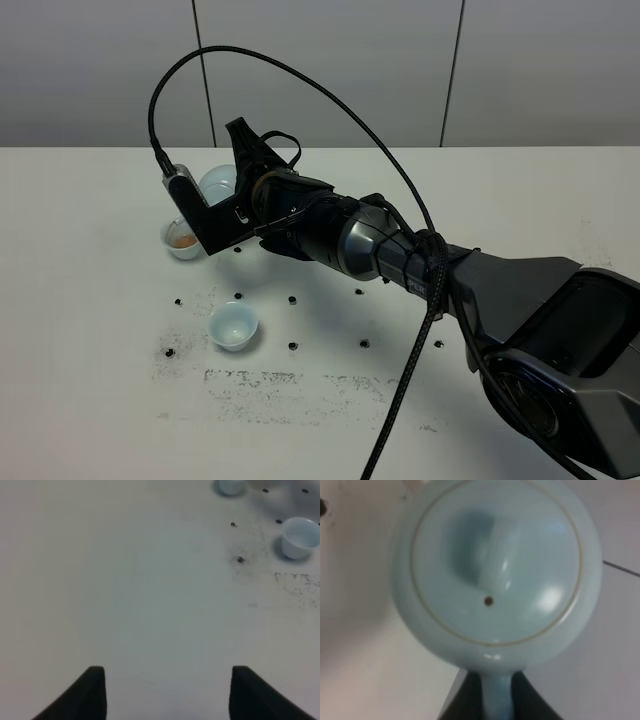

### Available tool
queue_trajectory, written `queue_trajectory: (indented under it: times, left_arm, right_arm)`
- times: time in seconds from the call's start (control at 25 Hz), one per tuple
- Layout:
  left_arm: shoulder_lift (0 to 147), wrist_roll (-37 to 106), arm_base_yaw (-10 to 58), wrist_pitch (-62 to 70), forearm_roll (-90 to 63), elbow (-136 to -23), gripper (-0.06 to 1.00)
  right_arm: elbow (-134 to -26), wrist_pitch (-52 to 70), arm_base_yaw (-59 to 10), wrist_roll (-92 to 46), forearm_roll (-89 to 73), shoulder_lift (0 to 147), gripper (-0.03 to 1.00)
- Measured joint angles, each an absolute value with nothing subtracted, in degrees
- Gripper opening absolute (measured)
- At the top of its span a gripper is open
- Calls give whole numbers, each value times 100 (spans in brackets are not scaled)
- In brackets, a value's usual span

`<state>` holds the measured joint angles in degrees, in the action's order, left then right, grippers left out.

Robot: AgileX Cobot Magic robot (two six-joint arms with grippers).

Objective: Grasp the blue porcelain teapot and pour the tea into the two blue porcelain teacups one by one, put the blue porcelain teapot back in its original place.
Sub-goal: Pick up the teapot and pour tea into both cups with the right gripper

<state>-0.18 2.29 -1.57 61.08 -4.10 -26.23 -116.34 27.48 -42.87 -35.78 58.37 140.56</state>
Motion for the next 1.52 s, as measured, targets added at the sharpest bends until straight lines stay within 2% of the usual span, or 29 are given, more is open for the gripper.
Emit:
queue_trajectory:
  times: [1.52]
  left_arm:
    - [-18, 229, -157, 6108, -410, -2623, 51]
  right_arm:
    - [-11634, 2597, -4140, -3821, 6425, 14056, 4]
